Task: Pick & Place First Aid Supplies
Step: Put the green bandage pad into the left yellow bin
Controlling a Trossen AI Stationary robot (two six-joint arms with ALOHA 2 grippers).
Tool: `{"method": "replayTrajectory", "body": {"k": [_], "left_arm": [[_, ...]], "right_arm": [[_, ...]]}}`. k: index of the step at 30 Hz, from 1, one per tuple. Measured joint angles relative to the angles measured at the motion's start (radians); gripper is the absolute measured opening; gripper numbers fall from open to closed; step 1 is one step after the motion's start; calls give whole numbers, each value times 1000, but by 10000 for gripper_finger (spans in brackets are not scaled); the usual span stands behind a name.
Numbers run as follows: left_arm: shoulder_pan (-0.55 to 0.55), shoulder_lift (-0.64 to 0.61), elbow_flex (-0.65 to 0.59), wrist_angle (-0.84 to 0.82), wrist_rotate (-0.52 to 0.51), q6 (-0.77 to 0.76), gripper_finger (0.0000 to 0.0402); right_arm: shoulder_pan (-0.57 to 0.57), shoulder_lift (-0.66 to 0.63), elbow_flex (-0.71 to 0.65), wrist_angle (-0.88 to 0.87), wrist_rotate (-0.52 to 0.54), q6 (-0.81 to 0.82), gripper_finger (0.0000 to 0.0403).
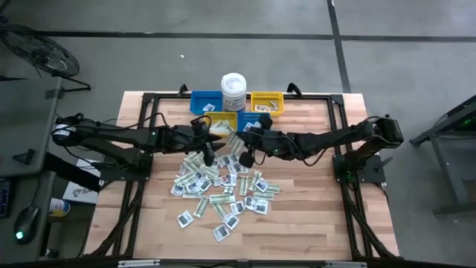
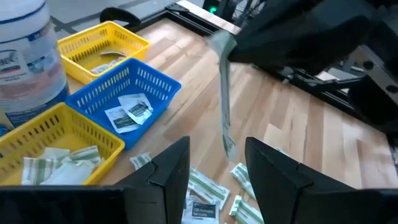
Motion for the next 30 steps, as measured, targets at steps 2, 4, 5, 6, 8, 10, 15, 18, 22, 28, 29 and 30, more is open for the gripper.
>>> {"method": "replayTrajectory", "body": {"k": [2,4,5,6,8,10,15,18,22,28,29,30], "left_arm": [[0,0,0,-1,16,0,156],[0,0,0,-1,18,0,156],[0,0,0,0,18,0,156],[0,0,0,0,18,0,156],[0,0,0,0,16,0,156],[0,0,0,0,13,0,156],[-1,0,0,4,17,0,141],[-1,0,0,18,34,0,109],[-1,0,0,21,35,0,39],[-1,0,0,21,52,15,6],[-1,0,0,21,62,22,4],[-1,0,0,21,63,24,3]], "right_arm": [[0,0,0,34,-16,-17,0],[0,0,0,69,-41,-21,0],[0,0,0,75,-47,-22,0],[0,0,0,76,-50,-22,0],[0,0,0,73,-55,-21,0],[0,0,0,79,-75,-20,0],[0,0,0,83,-100,-19,0],[0,0,0,84,-114,-19,0],[0,0,0,84,-116,-19,0],[0,0,0,84,-120,-44,0],[0,0,0,83,-124,-51,0],[0,0,0,83,-128,-59,0]]}}
